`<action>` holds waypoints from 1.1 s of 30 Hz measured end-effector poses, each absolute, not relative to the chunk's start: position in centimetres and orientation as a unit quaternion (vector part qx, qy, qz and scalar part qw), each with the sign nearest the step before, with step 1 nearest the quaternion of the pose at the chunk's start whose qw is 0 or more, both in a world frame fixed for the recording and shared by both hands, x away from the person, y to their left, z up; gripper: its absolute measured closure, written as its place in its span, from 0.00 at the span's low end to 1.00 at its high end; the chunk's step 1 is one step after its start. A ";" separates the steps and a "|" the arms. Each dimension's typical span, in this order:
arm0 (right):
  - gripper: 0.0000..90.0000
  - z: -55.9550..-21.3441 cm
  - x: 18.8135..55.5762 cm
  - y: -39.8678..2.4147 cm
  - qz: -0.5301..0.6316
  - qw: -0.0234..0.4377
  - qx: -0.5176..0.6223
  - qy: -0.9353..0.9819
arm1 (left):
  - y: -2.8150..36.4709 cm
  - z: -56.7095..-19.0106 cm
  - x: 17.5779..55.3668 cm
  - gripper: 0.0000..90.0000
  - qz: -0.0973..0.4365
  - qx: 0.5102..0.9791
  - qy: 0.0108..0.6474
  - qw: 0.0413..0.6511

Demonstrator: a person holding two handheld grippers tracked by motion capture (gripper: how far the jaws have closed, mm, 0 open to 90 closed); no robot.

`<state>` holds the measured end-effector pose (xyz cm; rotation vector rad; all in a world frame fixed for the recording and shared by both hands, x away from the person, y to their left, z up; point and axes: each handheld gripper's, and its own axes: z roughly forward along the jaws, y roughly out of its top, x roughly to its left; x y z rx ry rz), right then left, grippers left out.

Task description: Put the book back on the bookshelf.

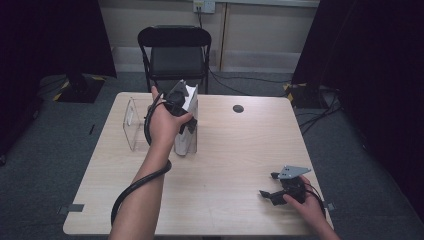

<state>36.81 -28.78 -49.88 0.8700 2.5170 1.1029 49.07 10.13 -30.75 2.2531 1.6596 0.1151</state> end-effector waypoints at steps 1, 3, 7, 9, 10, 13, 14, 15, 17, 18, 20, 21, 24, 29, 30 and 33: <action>0.16 -49.9 36.8 -28.8 0.379 0.129 0.299 0.866 | 10.1 -30.8 49.0 0.25 0.041 0.794 0.583 0.170; 0.16 -49.9 36.8 -28.8 0.379 0.129 0.299 0.866 | 10.2 -30.8 48.9 0.25 0.040 0.796 0.579 0.171; 0.16 -49.9 36.8 -28.8 0.379 0.129 0.299 0.866 | 10.2 -30.9 48.7 0.25 0.039 0.799 0.573 0.175; 0.16 -49.9 36.8 -28.8 0.379 0.129 0.299 0.866 | 10.2 -30.9 48.6 0.24 0.039 0.799 0.573 0.177; 0.16 -49.9 36.8 -28.8 0.379 0.129 0.299 0.866 | 10.2 -30.9 48.5 0.24 0.037 0.801 0.570 0.177; 0.16 -49.9 36.8 -28.8 0.379 0.129 0.299 0.866 | 10.2 -31.0 48.3 0.23 0.038 0.804 0.566 0.178; 0.16 -49.9 36.8 -28.8 0.379 0.130 0.299 0.866 | 10.2 -31.0 48.2 0.23 0.037 0.806 0.563 0.180; 0.16 -49.9 36.8 -28.8 0.379 0.129 0.299 0.866 | 10.2 -31.1 48.1 0.23 0.035 0.805 0.564 0.181; 0.16 -49.9 36.8 -28.8 0.379 0.129 0.299 0.866 | 10.3 -31.2 48.0 0.24 0.035 0.807 0.561 0.181; 0.16 -49.9 36.8 -28.8 0.379 0.129 0.299 0.866 | 10.3 -31.2 47.9 0.24 0.033 0.809 0.558 0.181; 0.16 -49.9 36.8 -28.8 0.379 0.129 0.299 0.866 | 10.3 -31.3 47.8 0.24 0.033 0.810 0.558 0.181; 0.16 -49.9 36.8 -28.8 0.379 0.129 0.299 0.866 | 10.4 -31.3 47.7 0.24 0.033 0.809 0.557 0.182; 0.16 -49.9 36.8 -28.8 0.379 0.129 0.299 0.866 | 10.4 -31.3 47.5 0.24 0.029 0.812 0.553 0.184; 0.16 -49.9 36.8 -28.8 0.379 0.129 0.299 0.866 | 10.5 -31.4 47.3 0.24 0.027 0.814 0.549 0.189; 0.16 -49.9 36.8 -28.8 0.379 0.129 0.299 0.866 | 10.5 -31.4 47.3 0.24 0.026 0.814 0.549 0.190; 0.16 -49.9 36.8 -28.8 0.379 0.129 0.299 0.866 | 10.6 -31.4 47.0 0.23 0.023 0.814 0.548 0.191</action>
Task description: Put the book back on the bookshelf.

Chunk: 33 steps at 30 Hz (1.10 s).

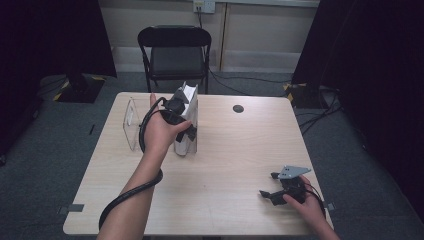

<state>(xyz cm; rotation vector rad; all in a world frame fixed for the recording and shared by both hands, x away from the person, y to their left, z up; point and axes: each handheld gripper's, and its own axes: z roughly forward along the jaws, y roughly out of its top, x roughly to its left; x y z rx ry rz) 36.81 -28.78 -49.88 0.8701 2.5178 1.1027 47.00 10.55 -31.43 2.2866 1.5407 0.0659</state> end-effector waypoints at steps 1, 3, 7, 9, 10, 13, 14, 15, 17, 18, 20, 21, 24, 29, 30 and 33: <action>0.16 -49.9 36.8 -28.8 0.379 0.129 0.299 0.866 | 10.6 -31.4 47.0 0.24 0.023 0.814 0.548 0.191; 0.16 -49.9 36.8 -28.8 0.379 0.129 0.299 0.866 | 10.5 -31.5 46.9 0.24 0.022 0.817 0.543 0.192; 0.16 -49.9 36.8 -28.8 0.379 0.129 0.299 0.866 | 10.4 -31.7 46.7 0.24 0.019 0.818 0.539 0.200; 0.16 -49.9 36.8 -28.8 0.379 0.129 0.299 0.866 | 10.4 -31.8 46.7 0.24 0.019 0.820 0.536 0.199; 0.16 -49.9 36.8 -28.8 0.379 0.129 0.299 0.866 | 10.3 -31.8 46.7 0.24 0.018 0.821 0.535 0.200; 0.16 -49.9 36.8 -28.8 0.380 0.129 0.300 0.866 | 10.3 -32.0 46.6 0.24 0.016 0.822 0.532 0.202; 0.16 -49.9 36.8 -28.8 0.379 0.129 0.299 0.866 | 10.3 -32.0 46.5 0.24 0.014 0.822 0.532 0.203; 0.16 -49.9 36.8 -28.8 0.379 0.129 0.299 0.866 | 10.2 -32.0 46.5 0.24 0.015 0.822 0.532 0.204; 0.16 -49.9 36.8 -28.8 0.379 0.129 0.299 0.866 | 10.2 -32.1 46.4 0.24 0.013 0.823 0.530 0.206; 0.16 -49.9 36.8 -28.8 0.379 0.129 0.299 0.866 | 10.2 -32.1 46.4 0.24 0.014 0.824 0.528 0.206; 0.16 -49.9 36.8 -28.8 0.379 0.129 0.299 0.866 | 10.0 -32.2 46.3 0.24 0.012 0.822 0.530 0.207; 0.16 -49.9 36.8 -28.8 0.379 0.129 0.299 0.866 | 9.9 -32.3 46.3 0.24 0.012 0.823 0.529 0.207; 0.16 -49.9 36.8 -28.8 0.379 0.129 0.299 0.866 | 9.8 -32.5 46.2 0.24 0.011 0.823 0.528 0.209; 0.16 -49.9 36.8 -28.8 0.380 0.129 0.299 0.866 | 9.7 -32.8 46.1 0.24 0.009 0.827 0.521 0.210; 0.16 -49.9 36.8 -28.8 0.379 0.129 0.299 0.866 | 9.7 -32.9 46.1 0.24 0.008 0.826 0.523 0.211; 0.16 -49.9 36.8 -28.8 0.379 0.129 0.299 0.866 | 9.5 -33.0 46.1 0.24 0.009 0.825 0.523 0.213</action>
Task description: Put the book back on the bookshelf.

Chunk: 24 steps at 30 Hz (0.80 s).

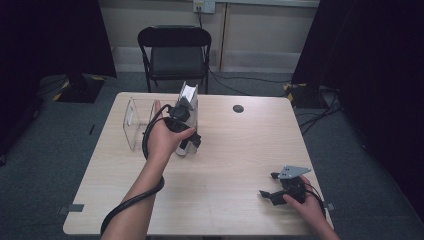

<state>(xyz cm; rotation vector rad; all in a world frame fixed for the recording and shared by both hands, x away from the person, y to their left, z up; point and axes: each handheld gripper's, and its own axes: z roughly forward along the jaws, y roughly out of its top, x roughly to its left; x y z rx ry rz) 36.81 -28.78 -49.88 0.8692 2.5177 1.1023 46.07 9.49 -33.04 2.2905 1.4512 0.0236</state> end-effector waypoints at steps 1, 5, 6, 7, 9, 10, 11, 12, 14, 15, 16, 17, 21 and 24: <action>0.16 -49.9 36.8 -28.8 0.379 0.129 0.299 0.866 | 9.4 -33.1 46.1 0.24 0.008 0.828 0.518 0.214; 0.16 -49.9 36.8 -28.8 0.379 0.129 0.299 0.866 | 9.2 -33.7 46.0 0.24 0.004 0.831 0.515 0.211; 0.16 -49.9 36.8 -28.8 0.380 0.129 0.299 0.866 | 9.1 -33.8 45.9 0.24 0.005 0.831 0.515 0.211; 0.16 -49.9 36.8 -28.8 0.380 0.129 0.299 0.866 | 9.0 -33.9 45.9 0.24 0.005 0.832 0.512 0.211; 0.16 -49.9 36.8 -28.8 0.380 0.129 0.299 0.866 | 8.9 -34.1 45.9 0.24 0.002 0.831 0.514 0.212; 0.16 -49.9 36.8 -28.8 0.379 0.129 0.299 0.866 | 8.9 -34.2 45.8 0.24 0.001 0.831 0.514 0.212; 0.16 -49.9 36.8 -28.8 0.379 0.130 0.299 0.866 | 8.8 -34.3 45.8 0.24 0.001 0.831 0.513 0.213; 0.16 -49.9 36.8 -28.8 0.379 0.130 0.299 0.866 | 8.8 -34.3 45.8 0.24 0.000 0.832 0.512 0.213; 0.16 -49.9 36.8 -28.8 0.379 0.129 0.299 0.866 | 8.7 -34.4 45.8 0.24 0.000 0.835 0.508 0.213; 0.16 -49.9 36.8 -28.8 0.379 0.129 0.299 0.866 | 8.6 -34.4 45.7 0.24 -0.001 0.835 0.507 0.214; 0.16 -49.9 36.8 -28.8 0.379 0.129 0.299 0.866 | 8.6 -34.4 45.7 0.24 -0.001 0.835 0.507 0.215; 0.16 -49.9 36.8 -28.8 0.379 0.129 0.299 0.866 | 8.5 -34.5 45.6 0.24 -0.002 0.833 0.509 0.216; 0.16 -49.9 36.8 -28.8 0.379 0.129 0.299 0.866 | 8.1 -34.8 45.3 0.24 -0.003 0.836 0.502 0.219; 0.16 -49.9 36.8 -28.8 0.379 0.129 0.299 0.866 | 8.1 -34.8 45.2 0.25 -0.003 0.836 0.500 0.224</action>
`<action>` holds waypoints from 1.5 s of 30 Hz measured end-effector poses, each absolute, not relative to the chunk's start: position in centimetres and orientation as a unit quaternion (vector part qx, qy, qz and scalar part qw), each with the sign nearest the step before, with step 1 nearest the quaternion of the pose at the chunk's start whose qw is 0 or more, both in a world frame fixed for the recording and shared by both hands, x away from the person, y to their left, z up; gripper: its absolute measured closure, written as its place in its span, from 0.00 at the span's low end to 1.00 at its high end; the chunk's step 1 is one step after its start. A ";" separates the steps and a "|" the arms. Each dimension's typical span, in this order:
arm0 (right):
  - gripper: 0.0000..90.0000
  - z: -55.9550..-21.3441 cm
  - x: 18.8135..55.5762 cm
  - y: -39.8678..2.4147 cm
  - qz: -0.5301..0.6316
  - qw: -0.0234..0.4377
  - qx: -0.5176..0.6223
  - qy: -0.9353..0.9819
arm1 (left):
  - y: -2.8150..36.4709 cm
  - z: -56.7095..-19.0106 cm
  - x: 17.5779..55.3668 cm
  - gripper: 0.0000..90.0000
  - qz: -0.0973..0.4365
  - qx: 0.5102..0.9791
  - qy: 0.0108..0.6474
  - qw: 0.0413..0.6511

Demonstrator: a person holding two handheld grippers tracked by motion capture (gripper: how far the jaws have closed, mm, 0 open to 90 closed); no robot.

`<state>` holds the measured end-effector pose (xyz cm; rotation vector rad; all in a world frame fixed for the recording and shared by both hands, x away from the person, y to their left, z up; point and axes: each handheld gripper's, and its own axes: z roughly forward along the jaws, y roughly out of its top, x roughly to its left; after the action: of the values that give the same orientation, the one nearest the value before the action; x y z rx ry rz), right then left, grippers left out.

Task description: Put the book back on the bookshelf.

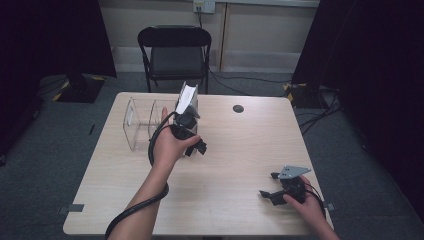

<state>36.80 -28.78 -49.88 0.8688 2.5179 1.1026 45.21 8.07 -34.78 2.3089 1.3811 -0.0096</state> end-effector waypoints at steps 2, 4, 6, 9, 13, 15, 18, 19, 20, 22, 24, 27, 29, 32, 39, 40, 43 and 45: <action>0.16 -49.9 36.8 -28.8 0.379 0.129 0.299 0.866 | 8.0 -34.8 45.1 0.26 -0.003 0.838 0.496 0.226; 0.16 -49.9 36.8 -28.8 0.379 0.129 0.299 0.866 | 8.0 -34.8 45.0 0.26 -0.002 0.838 0.497 0.225; 0.16 -49.9 36.8 -28.8 0.379 0.129 0.299 0.866 | 7.9 -34.8 44.9 0.26 -0.006 0.840 0.494 0.226; 0.16 -49.9 36.8 -28.8 0.379 0.129 0.299 0.866 | 7.6 -34.7 44.7 0.26 -0.007 0.842 0.493 0.220; 0.16 -49.9 36.8 -28.8 0.379 0.129 0.299 0.866 | 7.6 -34.6 44.4 0.26 -0.007 0.845 0.487 0.220; 0.16 -49.9 36.8 -28.8 0.379 0.129 0.299 0.866 | 7.6 -34.5 44.3 0.26 -0.010 0.845 0.487 0.222; 0.16 -49.9 36.8 -28.8 0.379 0.129 0.299 0.866 | 7.4 -34.5 44.0 0.26 -0.010 0.846 0.486 0.217; 0.16 -49.9 36.8 -28.8 0.379 0.129 0.299 0.866 | 7.4 -34.5 43.9 0.26 -0.010 0.847 0.484 0.220; 0.16 -49.9 36.8 -28.8 0.379 0.129 0.299 0.866 | 7.3 -34.5 43.9 0.26 -0.009 0.848 0.482 0.220; 0.16 -49.9 36.8 -28.8 0.379 0.129 0.299 0.866 | 7.2 -34.4 43.7 0.26 -0.007 0.850 0.478 0.222; 0.16 -49.9 36.8 -28.8 0.379 0.129 0.299 0.866 | 7.1 -34.3 43.6 0.26 -0.009 0.849 0.478 0.224; 0.16 -49.9 36.8 -28.8 0.379 0.129 0.299 0.866 | 6.9 -34.2 43.4 0.25 -0.009 0.851 0.474 0.225; 0.16 -49.9 36.8 -28.8 0.379 0.129 0.299 0.866 | 6.7 -34.2 43.2 0.25 -0.010 0.853 0.471 0.225; 0.16 -49.9 36.8 -28.8 0.379 0.129 0.299 0.866 | 6.3 -34.3 43.1 0.25 -0.013 0.855 0.466 0.226; 0.16 -49.9 36.8 -28.8 0.379 0.129 0.299 0.866 | 5.5 -34.6 42.8 0.25 -0.018 0.858 0.459 0.231; 0.16 -49.9 36.8 -28.8 0.379 0.129 0.299 0.866 | 5.4 -34.7 42.8 0.25 -0.020 0.857 0.459 0.232; 0.16 -49.9 36.8 -28.8 0.379 0.129 0.299 0.866 | 5.0 -34.9 42.8 0.25 -0.023 0.859 0.456 0.231; 0.16 -49.9 36.8 -28.8 0.379 0.129 0.299 0.866 | 4.8 -35.0 42.8 0.25 -0.023 0.861 0.453 0.229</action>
<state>36.81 -28.78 -49.88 0.8684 2.5187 1.1030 42.78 4.79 -34.99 2.3700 1.2469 -0.0620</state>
